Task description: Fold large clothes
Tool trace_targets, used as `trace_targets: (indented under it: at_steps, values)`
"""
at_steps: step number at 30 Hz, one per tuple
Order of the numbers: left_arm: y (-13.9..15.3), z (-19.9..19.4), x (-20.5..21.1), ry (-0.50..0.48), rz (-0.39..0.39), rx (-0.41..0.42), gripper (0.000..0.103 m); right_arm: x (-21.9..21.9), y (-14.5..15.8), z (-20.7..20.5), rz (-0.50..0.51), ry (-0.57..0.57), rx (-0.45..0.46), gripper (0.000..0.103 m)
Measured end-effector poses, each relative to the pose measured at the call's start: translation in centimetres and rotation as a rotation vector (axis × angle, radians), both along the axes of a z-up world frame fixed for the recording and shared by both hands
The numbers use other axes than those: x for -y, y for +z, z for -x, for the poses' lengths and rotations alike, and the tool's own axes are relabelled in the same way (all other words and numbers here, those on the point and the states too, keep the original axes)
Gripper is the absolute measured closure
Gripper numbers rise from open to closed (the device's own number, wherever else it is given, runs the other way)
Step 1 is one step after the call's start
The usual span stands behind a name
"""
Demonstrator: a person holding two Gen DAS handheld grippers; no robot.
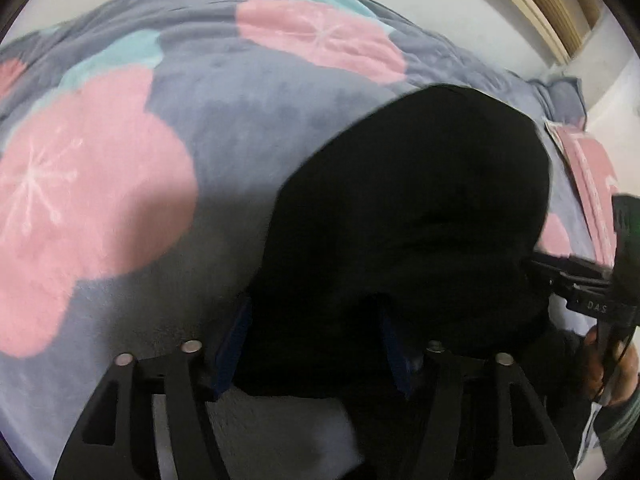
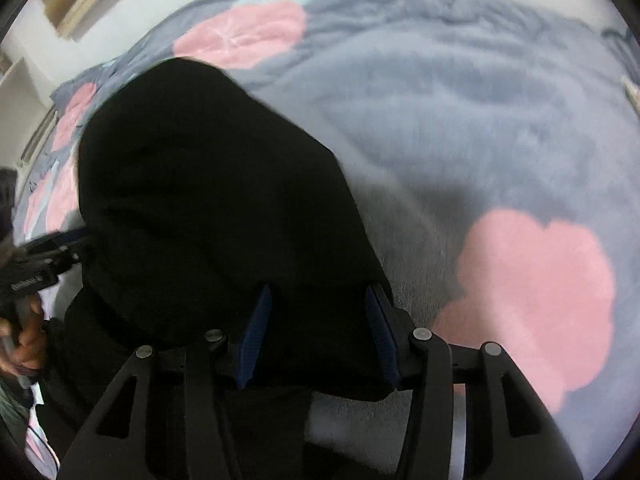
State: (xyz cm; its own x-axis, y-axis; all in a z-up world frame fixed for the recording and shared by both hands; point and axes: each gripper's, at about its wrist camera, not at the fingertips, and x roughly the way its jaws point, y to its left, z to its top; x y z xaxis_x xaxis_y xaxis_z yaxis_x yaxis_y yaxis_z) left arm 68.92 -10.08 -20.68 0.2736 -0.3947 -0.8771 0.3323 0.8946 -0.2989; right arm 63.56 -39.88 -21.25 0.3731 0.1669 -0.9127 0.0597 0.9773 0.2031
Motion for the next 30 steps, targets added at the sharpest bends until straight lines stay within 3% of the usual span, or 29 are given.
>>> trace_targets:
  at_steps: [1,4,9,11,13,16,19,24,30]
  values:
    - [-0.1,-0.2,-0.4,0.02,0.0,-0.012,0.027,0.1,0.1,0.0,-0.001,-0.001,-0.002,0.051]
    - [0.8,-0.2,-1.5,0.038,0.043,-0.018,0.027,0.2,1.2,0.1,0.01,0.018,-0.017,0.051]
    - [7.0,1.0,-3.2,-0.003,0.137,0.111,0.027,0.5,6.1,0.4,-0.037,0.057,0.046,0.047]
    - [9.1,0.3,-3.0,-0.036,0.156,0.145,0.027,0.4,8.2,-0.2,-0.049,0.075,0.09,0.027]
    - [10.2,-0.9,-2.0,-0.086,0.154,0.153,0.027,0.3,9.3,-1.2,-0.048,0.094,0.122,0.02]
    - [9.2,-3.4,-0.4,-0.127,0.126,0.117,0.027,0.0,9.5,-4.0,-0.032,0.144,0.139,0.019]
    - [6.6,-6.1,0.5,-0.153,0.142,0.018,0.027,-0.1,8.0,-6.5,-0.049,0.191,0.083,0.019]
    - [5.0,-7.9,2.0,-0.225,0.282,-0.075,0.027,-0.5,5.0,-9.7,-0.127,0.235,0.022,0.019]
    - [3.1,-8.9,5.0,-0.254,0.238,-0.108,0.027,-1.7,2.6,-12.2,-0.215,0.269,-0.026,0.021]
